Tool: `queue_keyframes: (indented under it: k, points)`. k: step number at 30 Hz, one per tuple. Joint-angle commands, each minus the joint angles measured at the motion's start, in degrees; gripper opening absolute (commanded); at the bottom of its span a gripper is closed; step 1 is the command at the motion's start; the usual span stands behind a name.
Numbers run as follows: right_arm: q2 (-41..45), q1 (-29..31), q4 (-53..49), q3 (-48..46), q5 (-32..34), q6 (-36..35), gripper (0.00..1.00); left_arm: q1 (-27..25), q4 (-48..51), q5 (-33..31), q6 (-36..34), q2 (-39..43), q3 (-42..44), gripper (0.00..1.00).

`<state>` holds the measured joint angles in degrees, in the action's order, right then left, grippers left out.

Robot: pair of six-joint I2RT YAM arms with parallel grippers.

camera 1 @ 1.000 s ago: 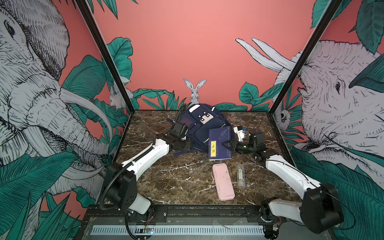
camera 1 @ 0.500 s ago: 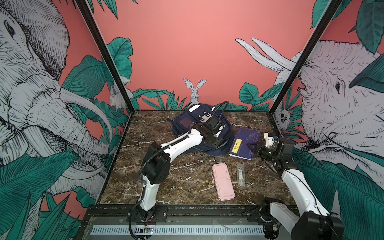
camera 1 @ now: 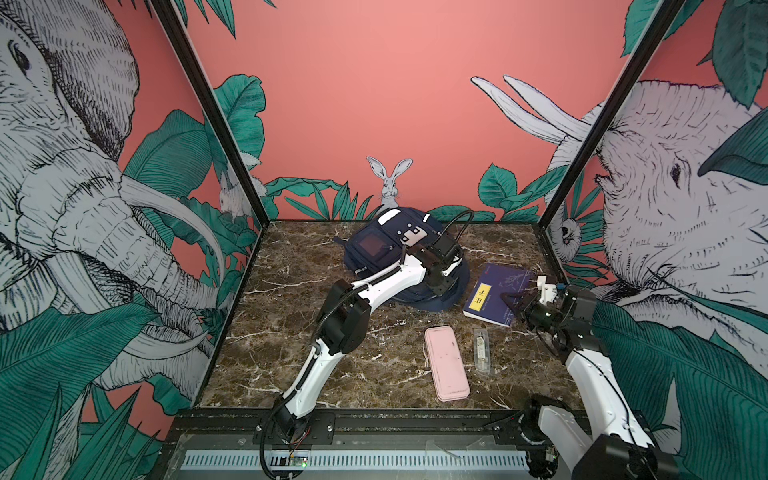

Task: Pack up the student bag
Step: 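Carry the book away with the right gripper while the left grips the backpack opening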

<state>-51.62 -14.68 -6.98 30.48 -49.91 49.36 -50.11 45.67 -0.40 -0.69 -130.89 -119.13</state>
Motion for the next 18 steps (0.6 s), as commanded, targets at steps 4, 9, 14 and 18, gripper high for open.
queue_keyframes:
  k: [4, 9, 14, 18]
  points:
    - [1.0, -0.1, 0.5, -0.8, -1.1, -1.9, 0.00, -0.7, 1.5, 1.6, -1.0, -0.5, -1.6, 0.40]
    - [0.4, -0.1, 1.5, -1.5, -1.2, -1.6, 0.00, -0.7, 2.9, 0.3, -1.6, -2.1, -3.3, 0.22]
    - [-0.2, -0.1, 2.0, -1.2, -1.2, -1.6, 0.00, -0.7, 4.3, 1.2, -2.6, -2.3, -6.4, 0.00]
    - [-1.2, -0.1, 3.9, -1.4, -1.3, -0.7, 0.00, -0.7, 5.9, 0.5, -3.1, -1.2, -10.4, 0.00]
